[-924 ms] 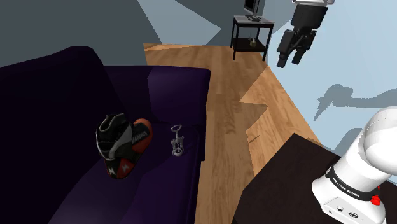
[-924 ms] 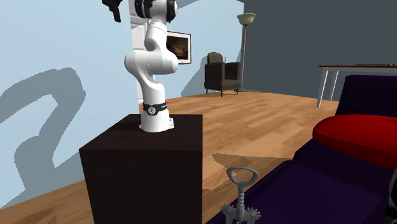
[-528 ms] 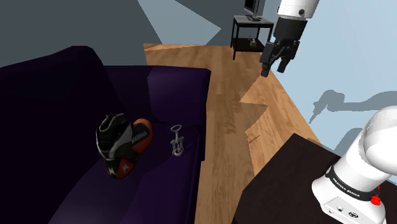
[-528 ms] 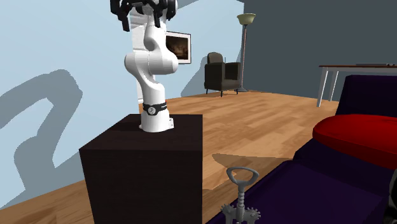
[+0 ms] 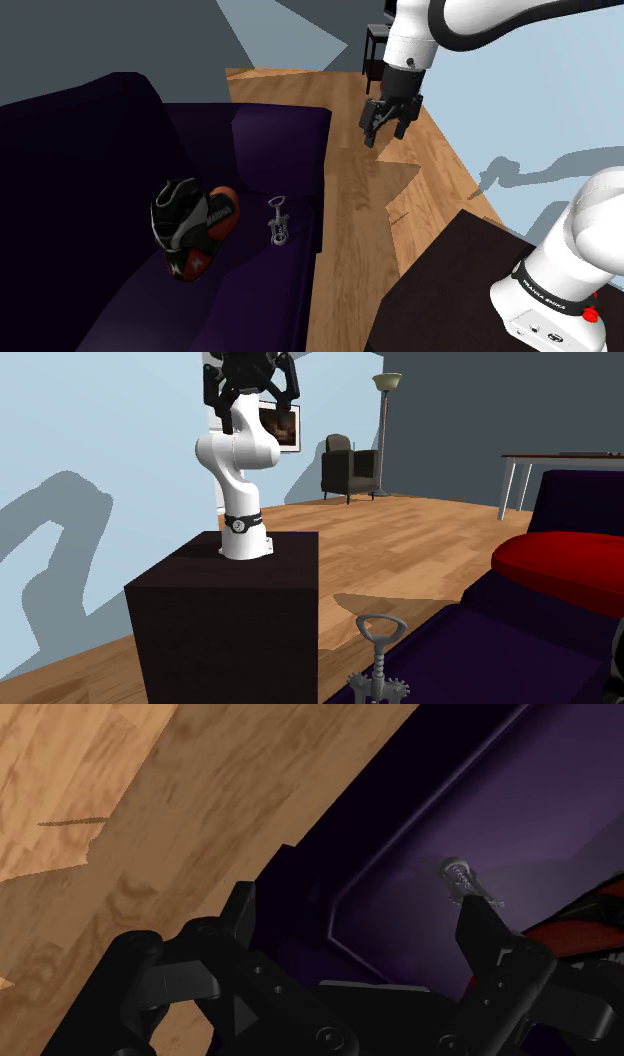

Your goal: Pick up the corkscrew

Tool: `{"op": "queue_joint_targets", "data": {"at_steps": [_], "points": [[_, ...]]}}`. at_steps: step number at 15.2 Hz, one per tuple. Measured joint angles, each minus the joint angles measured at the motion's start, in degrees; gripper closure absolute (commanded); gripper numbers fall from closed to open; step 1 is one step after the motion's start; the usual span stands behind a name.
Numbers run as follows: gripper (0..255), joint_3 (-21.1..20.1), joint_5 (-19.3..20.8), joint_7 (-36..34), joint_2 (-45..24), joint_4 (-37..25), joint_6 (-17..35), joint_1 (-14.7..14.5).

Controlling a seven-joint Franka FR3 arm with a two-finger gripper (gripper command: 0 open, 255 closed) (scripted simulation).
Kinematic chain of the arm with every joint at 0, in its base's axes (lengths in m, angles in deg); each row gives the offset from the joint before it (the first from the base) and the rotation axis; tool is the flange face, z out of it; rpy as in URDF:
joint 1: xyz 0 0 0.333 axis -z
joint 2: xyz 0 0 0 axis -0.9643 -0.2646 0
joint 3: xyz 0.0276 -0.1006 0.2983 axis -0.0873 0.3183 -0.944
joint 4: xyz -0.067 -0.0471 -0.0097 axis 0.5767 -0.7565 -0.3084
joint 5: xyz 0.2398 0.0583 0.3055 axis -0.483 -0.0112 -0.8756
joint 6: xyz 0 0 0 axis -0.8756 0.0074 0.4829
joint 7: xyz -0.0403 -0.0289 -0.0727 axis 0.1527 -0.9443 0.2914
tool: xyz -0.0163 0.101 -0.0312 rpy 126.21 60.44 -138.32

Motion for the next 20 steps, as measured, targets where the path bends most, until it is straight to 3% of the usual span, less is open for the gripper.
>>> {"op": "queue_joint_targets", "data": {"at_steps": [9, 15, 20], "points": [[0, -8.32, 4.58, -12.64, -17.34, -6.26, 12.35, 0.91], [0, -11.63, 13.03, -23.43, -31.55, -14.24, 17.77, 0.32], [0, -11.12, 21.08, -31.65, -43.8, -23.86, 18.99, -2.56]]}}
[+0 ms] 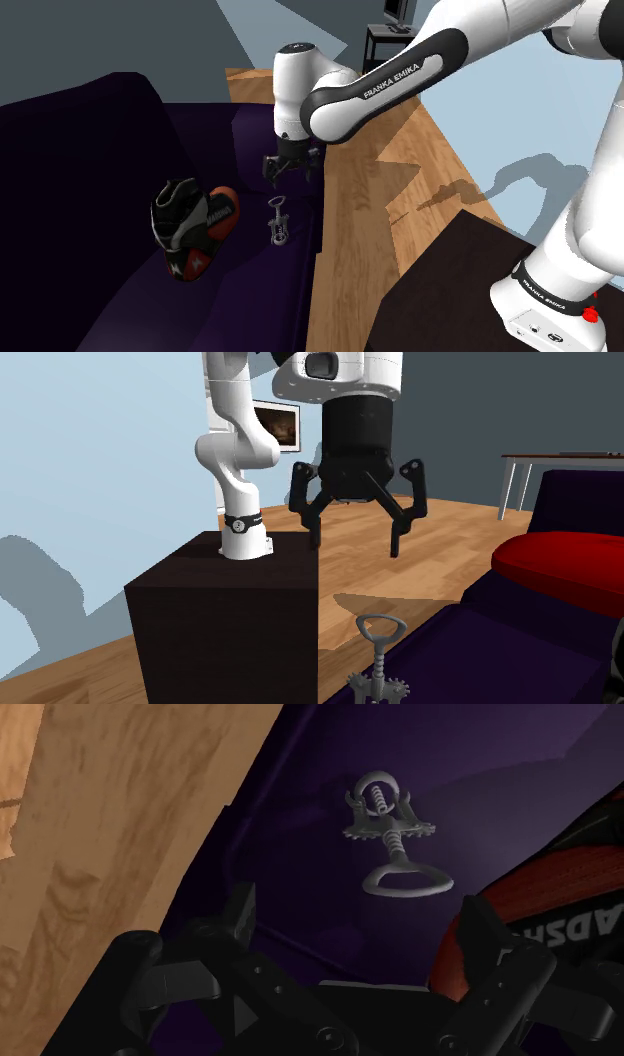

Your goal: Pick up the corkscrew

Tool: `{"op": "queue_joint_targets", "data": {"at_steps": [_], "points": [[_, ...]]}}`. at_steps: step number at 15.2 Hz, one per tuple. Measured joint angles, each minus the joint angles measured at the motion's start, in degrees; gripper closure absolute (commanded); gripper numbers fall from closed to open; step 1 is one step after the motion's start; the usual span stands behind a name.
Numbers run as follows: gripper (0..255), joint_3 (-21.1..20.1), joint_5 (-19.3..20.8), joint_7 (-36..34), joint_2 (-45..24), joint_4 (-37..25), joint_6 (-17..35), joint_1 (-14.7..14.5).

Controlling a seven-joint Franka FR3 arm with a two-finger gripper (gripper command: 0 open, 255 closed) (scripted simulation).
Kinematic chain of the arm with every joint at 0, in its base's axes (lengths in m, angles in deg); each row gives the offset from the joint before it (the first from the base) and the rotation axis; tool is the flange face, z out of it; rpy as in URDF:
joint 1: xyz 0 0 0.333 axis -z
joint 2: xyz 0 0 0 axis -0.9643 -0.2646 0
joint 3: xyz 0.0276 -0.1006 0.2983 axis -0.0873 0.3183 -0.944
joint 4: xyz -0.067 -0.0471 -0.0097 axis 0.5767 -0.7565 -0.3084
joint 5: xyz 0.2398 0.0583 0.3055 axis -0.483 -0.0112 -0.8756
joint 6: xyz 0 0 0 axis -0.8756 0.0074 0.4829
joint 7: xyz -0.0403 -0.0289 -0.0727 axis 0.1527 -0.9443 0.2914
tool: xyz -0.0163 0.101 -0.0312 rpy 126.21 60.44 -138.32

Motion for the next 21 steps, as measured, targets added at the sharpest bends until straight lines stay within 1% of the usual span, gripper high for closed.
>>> {"op": "queue_joint_targets", "data": {"at_steps": [4, 8, 12, 13, 21], "points": [[0, 1.71, 4.94, -4.97, -9.16, -8.53, -0.3, -3.48], [0, 2.58, 6.59, -6.48, -12.16, -9.61, 1.38, -4.53], [0, 3.15, 7.55, -7.21, -13.65, -8.7, 3.67, -4.82], [255, 3.22, 7.67, -7.31, -13.88, -8.75, 3.83, -4.9], [255, 3.28, 7.82, -7.47, -14.15, -8.94, 3.99, -5.05]]}}
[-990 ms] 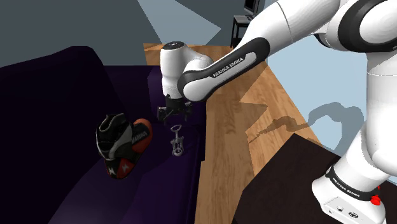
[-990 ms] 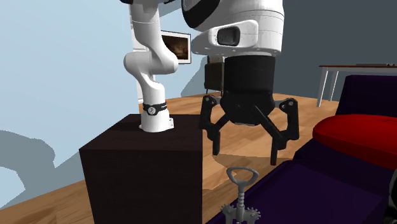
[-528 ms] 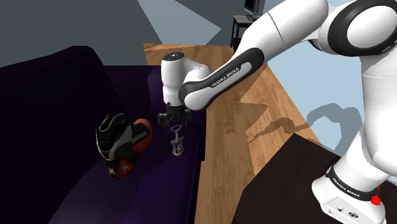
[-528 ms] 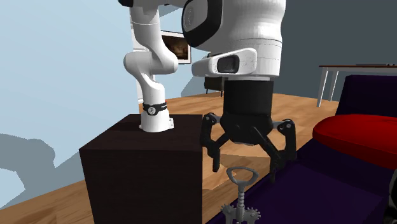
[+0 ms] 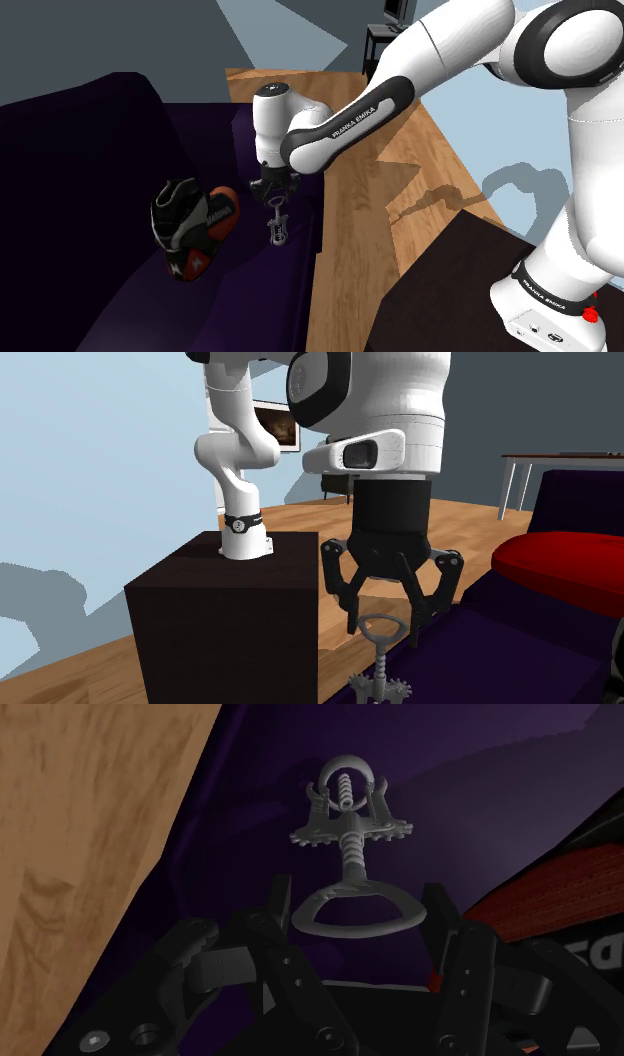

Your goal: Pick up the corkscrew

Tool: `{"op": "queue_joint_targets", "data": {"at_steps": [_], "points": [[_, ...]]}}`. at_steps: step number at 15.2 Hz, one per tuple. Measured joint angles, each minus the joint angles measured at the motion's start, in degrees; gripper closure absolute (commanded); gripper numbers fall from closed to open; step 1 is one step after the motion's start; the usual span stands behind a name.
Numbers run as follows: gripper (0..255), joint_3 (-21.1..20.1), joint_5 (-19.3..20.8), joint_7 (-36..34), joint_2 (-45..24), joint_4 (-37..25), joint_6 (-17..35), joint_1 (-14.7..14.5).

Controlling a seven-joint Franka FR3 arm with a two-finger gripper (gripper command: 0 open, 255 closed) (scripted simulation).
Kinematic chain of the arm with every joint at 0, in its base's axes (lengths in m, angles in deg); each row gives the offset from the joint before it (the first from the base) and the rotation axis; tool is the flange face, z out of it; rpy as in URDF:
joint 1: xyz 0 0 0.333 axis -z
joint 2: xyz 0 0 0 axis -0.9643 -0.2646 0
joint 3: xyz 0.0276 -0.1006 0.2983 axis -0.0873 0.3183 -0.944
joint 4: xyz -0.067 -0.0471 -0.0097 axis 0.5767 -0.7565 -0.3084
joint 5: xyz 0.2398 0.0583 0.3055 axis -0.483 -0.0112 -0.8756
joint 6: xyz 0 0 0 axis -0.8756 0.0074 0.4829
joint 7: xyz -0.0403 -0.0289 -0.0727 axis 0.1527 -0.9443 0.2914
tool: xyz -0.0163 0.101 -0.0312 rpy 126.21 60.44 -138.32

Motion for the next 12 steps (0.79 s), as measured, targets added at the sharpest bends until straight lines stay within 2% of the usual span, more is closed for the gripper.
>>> {"op": "queue_joint_targets", "data": {"at_steps": [3, 12], "points": [[255, -0.09, -0.15, 0.13, 0.33, 0.22, -0.11, 0.14], [255, -1.23, -2.22, 1.76, 3.58, -1.64, -4.99, 0.87]]}}
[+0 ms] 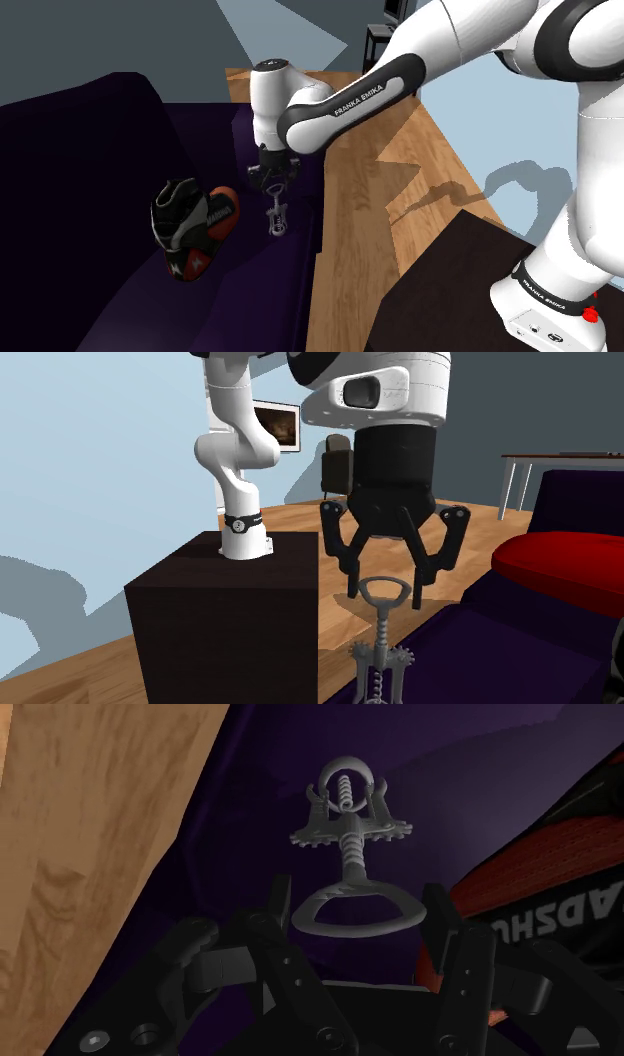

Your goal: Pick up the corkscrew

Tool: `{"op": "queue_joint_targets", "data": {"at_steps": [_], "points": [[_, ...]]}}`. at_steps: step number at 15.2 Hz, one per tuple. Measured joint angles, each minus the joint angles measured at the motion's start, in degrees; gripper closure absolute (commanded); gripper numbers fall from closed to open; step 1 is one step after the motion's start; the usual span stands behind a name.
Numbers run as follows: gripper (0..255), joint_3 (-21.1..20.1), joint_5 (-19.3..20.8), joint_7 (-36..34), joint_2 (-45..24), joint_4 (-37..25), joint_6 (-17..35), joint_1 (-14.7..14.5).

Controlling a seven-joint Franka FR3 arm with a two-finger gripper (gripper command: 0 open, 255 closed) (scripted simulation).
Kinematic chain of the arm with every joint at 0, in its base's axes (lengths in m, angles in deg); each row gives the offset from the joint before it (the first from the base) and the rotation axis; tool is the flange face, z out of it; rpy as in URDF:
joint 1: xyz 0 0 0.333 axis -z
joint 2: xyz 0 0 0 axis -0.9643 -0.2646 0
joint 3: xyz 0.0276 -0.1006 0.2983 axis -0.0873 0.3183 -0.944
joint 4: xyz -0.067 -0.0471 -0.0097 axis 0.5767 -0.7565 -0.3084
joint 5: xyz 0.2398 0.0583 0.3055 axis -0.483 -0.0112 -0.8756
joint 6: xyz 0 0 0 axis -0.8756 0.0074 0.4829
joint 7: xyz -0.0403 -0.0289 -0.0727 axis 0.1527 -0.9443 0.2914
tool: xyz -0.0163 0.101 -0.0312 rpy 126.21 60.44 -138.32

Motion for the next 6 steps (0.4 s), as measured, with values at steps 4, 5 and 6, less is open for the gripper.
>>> {"op": "queue_joint_targets", "data": {"at_steps": [4, 5, 6], "points": [[255, -0.42, -0.8, 0.61, 1.22, -1.21, -2.31, 0.17], [255, -0.53, -1.11, 0.96, 1.7, -1.48, -3.01, 0.36], [255, -0.61, -1.23, 0.99, 1.89, -1.73, -3.43, 0.34]]}}
